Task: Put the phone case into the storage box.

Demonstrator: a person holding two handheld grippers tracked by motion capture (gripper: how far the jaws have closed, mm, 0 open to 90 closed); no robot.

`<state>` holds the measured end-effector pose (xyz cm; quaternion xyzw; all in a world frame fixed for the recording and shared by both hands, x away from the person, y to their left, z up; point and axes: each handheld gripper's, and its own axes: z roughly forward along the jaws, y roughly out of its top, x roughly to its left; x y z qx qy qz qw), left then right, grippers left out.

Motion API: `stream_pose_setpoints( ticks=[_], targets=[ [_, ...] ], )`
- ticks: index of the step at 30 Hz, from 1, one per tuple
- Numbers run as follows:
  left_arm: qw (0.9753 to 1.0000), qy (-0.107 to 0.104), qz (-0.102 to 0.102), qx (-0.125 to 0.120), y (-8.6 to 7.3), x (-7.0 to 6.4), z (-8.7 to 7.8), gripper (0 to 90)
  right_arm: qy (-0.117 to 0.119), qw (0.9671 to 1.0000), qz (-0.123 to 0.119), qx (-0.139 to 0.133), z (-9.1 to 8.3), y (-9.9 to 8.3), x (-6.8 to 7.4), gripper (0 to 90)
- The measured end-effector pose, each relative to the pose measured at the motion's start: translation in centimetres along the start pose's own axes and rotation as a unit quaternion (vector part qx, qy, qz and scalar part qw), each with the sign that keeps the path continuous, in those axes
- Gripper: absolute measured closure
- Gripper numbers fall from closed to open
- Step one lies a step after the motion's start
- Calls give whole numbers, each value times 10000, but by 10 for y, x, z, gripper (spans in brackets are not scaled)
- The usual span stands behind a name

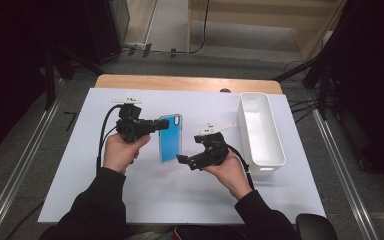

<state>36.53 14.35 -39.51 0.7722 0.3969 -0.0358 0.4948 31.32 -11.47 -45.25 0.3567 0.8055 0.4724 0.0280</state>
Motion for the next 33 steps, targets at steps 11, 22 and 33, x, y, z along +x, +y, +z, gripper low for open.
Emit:
stream_pose_setpoints(
  ticks=[11, 22, 33],
  targets=[
    [9980, 195, 581, -172, -3, -13, 0, 793, -39, 9999, -140, -48, -14, 6, -3, 0],
    [9947, 520, 751, -479, -13, -28, 4, 793, -135, 9997, -167, -69, -18, 7, 1, 0],
    [9943, 724, 574, -530, -21, -32, 10, 793, -271, 9990, -67, -357, -23, 9, 1, 0]
  ],
)
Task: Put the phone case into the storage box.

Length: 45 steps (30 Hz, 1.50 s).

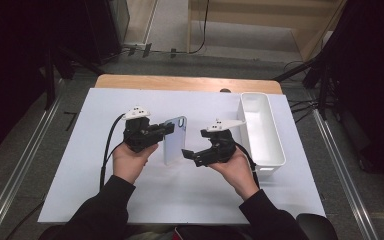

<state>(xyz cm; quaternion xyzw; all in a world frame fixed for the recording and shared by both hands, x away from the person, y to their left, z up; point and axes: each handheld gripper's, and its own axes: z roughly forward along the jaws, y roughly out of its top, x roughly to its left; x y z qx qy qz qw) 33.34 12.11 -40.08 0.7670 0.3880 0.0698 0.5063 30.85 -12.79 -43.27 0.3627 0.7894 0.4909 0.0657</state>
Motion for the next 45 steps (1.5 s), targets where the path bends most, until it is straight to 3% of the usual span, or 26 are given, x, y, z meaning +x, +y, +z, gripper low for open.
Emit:
stream_pose_setpoints(
  ticks=[5, 11, 19, 22, 26, 28, 34, 38, 45],
  targets=[
    [9998, 110, -134, -74, -1, -5, 2, 793, -52, 9997, 61, -212, -3, 1, 0, 0],
    [9996, 244, -133, -111, -2, -12, 5, 793, -204, 9990, 79, -379, -6, 0, 2, 0],
    [9982, 303, -470, -202, -9, -17, 7, 793, -450, 9973, 82, -583, -5, 2, 7, 0],
    [9974, 326, -538, -359, -13, -20, 7, 793, -650, 9963, 149, -542, -2, 2, 11, 0],
    [9963, 333, -617, -503, -14, -24, 5, 793, -739, 9956, 171, -559, 1, 1, 15, 0],
    [9964, 359, -560, -532, -15, -26, 5, 793, -740, 9959, 202, -483, 4, 0, 17, 0],
    [9956, 328, -662, -576, -18, -33, 7, 792, -735, 9959, 301, -436, 13, -2, 23, 0],
    [9950, 320, -693, -636, -20, -36, 6, 793, -825, 9957, 108, -397, 17, -2, 29, 0],
    [9954, 241, -689, -625, -22, -41, 8, 792, -789, 9960, 238, -334, 24, -3, 30, 0]
  ],
)
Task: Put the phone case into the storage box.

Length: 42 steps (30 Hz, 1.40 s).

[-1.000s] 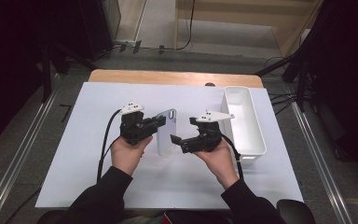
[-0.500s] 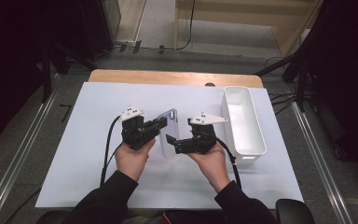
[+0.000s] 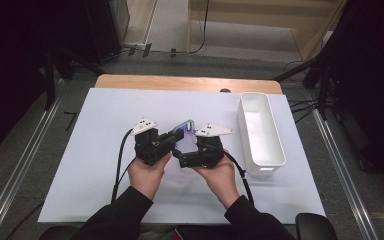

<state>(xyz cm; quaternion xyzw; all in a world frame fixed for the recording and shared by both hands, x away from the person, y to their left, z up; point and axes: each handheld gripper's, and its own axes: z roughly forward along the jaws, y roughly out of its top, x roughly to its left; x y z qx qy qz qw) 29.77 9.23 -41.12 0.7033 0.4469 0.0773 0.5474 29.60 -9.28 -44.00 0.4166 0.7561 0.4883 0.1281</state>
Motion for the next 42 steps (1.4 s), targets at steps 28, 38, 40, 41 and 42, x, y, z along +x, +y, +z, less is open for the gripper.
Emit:
stream_pose_setpoints(
  ticks=[28, 38, 40, 41, 42],
  targets=[
    [9998, -210, -61, 9, 1, 0, 1, 705, 98, 9999, 123, 58, -2, 1, -10, 148],
    [9967, -505, -576, 273, 18, 15, -6, 471, 252, 9991, 83, 328, -1, 0, -14, 148],
    [9953, -576, -664, 401, 21, 20, -6, 457, 256, 9989, 110, 370, -3, 0, -16, 148],
    [9944, -628, -721, 449, 23, 22, -6, 445, 291, 9986, 159, 403, -4, 1, -17, 148],
    [9938, -635, -747, 522, 25, 24, -6, 442, 311, 9985, 153, 428, -4, 1, -19, 148]
  ],
)
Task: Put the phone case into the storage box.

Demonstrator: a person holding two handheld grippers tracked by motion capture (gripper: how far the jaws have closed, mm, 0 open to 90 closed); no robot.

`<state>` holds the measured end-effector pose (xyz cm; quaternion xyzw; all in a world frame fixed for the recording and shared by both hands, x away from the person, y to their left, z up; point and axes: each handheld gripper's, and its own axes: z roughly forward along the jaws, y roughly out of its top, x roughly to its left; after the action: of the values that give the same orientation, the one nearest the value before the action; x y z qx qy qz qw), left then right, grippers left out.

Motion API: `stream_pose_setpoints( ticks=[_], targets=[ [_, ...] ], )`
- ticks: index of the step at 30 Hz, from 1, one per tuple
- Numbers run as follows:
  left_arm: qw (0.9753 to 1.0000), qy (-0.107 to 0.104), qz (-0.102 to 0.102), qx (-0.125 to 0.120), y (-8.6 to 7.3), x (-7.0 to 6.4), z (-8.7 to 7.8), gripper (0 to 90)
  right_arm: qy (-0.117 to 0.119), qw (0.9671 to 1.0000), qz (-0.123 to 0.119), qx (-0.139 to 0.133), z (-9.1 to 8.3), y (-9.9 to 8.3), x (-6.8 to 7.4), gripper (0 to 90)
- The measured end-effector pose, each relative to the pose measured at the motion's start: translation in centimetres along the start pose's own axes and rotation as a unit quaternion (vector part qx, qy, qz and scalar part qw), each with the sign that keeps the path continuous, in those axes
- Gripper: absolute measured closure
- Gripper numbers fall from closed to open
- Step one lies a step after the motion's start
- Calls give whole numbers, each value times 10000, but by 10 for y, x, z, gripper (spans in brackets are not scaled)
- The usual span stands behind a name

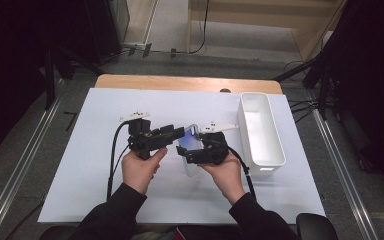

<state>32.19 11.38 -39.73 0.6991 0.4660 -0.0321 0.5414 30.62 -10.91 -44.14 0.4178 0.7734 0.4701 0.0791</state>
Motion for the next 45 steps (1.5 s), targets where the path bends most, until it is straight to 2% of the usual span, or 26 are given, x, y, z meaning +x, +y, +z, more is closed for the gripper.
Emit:
stream_pose_setpoints(
  ticks=[5, 6, 12, 18, 22, 26, 32, 35, 41, 45],
  targets=[
    [9998, -78, -87, 183, 8, 8, -2, 407, -43, 9998, -79, 156, 0, 1, -3, 148],
    [9997, -63, -128, 208, 10, 10, -3, 405, -39, 9999, -36, 154, 0, 2, -3, 148],
    [9995, -33, -249, 215, 17, 24, -8, 391, -53, 9996, 23, 282, -2, 1, -9, 148],
    [9979, -61, -389, 508, 19, 36, -7, 365, -27, 9991, -24, 428, -5, 2, -11, 149],
    [9976, -25, -339, 607, 17, 42, -7, 363, 5, 9986, -84, 517, -7, 2, -13, 149],
    [9936, -77, -392, 1057, 14, 50, -1, 330, 128, 9984, -53, 540, -11, 4, -16, 149],
    [9924, -62, -245, 1205, 8, 55, -2, 328, 219, 9982, -83, 553, -18, 8, -19, 149],
    [9920, -140, -197, 1242, 5, 58, -6, 328, 293, 9978, -125, 584, -21, 10, -20, 149],
    [9886, -171, -2, 1499, -2, 61, -12, 328, 433, 9962, -190, 734, -25, 15, -19, 149],
    [9883, -197, -61, 1509, -4, 65, -16, 328, 483, 9957, -270, 749, -28, 17, -20, 149]
  ],
)
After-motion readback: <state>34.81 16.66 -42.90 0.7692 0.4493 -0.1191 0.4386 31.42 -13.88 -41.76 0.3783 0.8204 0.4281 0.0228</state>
